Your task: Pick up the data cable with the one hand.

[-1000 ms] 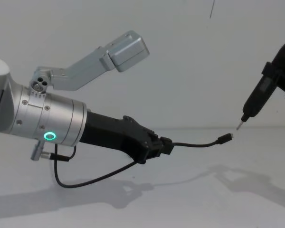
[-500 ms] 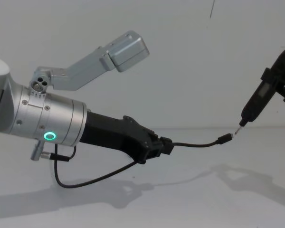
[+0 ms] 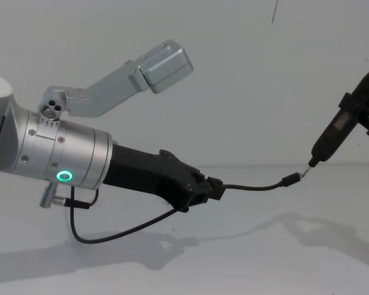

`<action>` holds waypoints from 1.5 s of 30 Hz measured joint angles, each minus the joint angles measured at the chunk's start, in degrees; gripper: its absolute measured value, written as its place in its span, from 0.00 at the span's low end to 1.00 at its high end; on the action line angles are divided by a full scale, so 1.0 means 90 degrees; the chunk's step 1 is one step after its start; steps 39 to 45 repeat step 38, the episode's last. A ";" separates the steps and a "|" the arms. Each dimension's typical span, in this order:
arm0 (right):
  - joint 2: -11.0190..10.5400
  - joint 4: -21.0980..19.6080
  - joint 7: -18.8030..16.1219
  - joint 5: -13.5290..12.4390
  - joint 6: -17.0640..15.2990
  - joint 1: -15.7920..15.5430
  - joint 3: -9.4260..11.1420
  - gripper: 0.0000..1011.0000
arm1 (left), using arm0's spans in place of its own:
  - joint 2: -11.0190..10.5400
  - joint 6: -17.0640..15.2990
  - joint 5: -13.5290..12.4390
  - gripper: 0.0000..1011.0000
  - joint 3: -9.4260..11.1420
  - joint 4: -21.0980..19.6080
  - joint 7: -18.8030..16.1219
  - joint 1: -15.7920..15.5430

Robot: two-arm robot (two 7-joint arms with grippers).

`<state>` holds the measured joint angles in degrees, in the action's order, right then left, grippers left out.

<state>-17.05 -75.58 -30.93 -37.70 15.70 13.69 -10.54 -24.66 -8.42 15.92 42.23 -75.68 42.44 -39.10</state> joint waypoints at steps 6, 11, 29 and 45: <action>0.0013 0.0023 -0.0029 -0.0077 -0.0004 0.0001 0.0004 0.26 | 0.0000 0.0000 0.0000 0.04 0.0000 0.0000 0.0000 0.0000; 0.0016 0.0024 -0.0046 -0.0134 -0.0007 -0.0009 0.0001 0.26 | 0.0000 0.0000 0.0000 0.04 0.0000 0.0000 0.0000 0.0000; 0.0016 0.0021 -0.0071 -0.0206 -0.0014 -0.0023 -0.0012 0.26 | 0.0000 0.0000 0.0000 0.04 0.0000 0.0000 0.0000 0.0000; 0.0016 0.0017 -0.0076 -0.0215 -0.0015 -0.0028 -0.0012 0.26 | 0.0000 0.0000 0.0000 0.04 0.0000 0.0000 0.0000 0.0000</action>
